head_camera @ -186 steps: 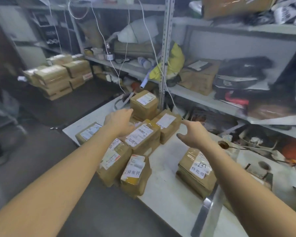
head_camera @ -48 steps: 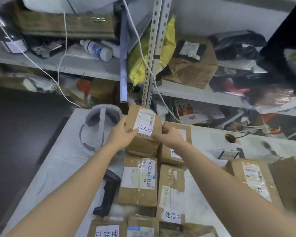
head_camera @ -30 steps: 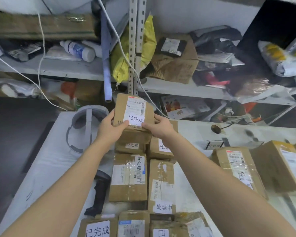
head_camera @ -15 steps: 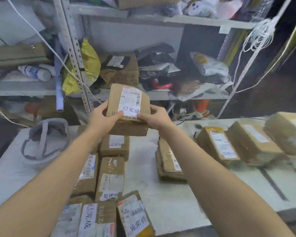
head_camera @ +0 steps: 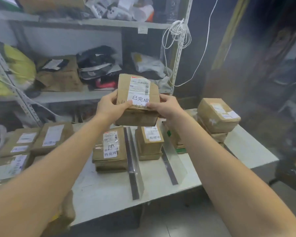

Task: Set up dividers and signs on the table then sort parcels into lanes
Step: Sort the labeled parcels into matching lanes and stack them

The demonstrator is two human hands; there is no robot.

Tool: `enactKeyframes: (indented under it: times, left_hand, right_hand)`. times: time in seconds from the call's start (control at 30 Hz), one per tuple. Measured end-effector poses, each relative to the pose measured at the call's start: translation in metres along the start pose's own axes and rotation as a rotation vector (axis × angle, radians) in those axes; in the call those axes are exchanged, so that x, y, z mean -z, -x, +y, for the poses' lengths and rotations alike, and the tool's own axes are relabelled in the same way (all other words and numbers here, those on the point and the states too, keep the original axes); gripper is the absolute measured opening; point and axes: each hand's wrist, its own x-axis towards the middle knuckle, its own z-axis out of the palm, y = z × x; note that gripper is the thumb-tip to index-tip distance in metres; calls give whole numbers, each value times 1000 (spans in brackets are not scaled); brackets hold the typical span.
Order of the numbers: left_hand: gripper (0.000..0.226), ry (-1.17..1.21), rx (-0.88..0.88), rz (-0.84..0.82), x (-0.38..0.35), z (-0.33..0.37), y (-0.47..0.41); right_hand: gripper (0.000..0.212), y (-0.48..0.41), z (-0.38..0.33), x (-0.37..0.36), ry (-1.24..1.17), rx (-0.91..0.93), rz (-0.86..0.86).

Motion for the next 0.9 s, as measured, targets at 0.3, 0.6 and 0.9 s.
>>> enactKeyframes:
  times: [0.3,0.6,0.9]
  left_hand:
    - [51,53,-17,-131,-123,35,-35]
    - [55,70,14,-155,-219,34,-102]
    - [65,23,102,-110,-284,11,-100]
  right_hand:
    - [48,-34,23,120,34,-58,79]
    - [50,-107,46,196,143,-128,141]
    - [67,-149,105,245,209,-216,57]
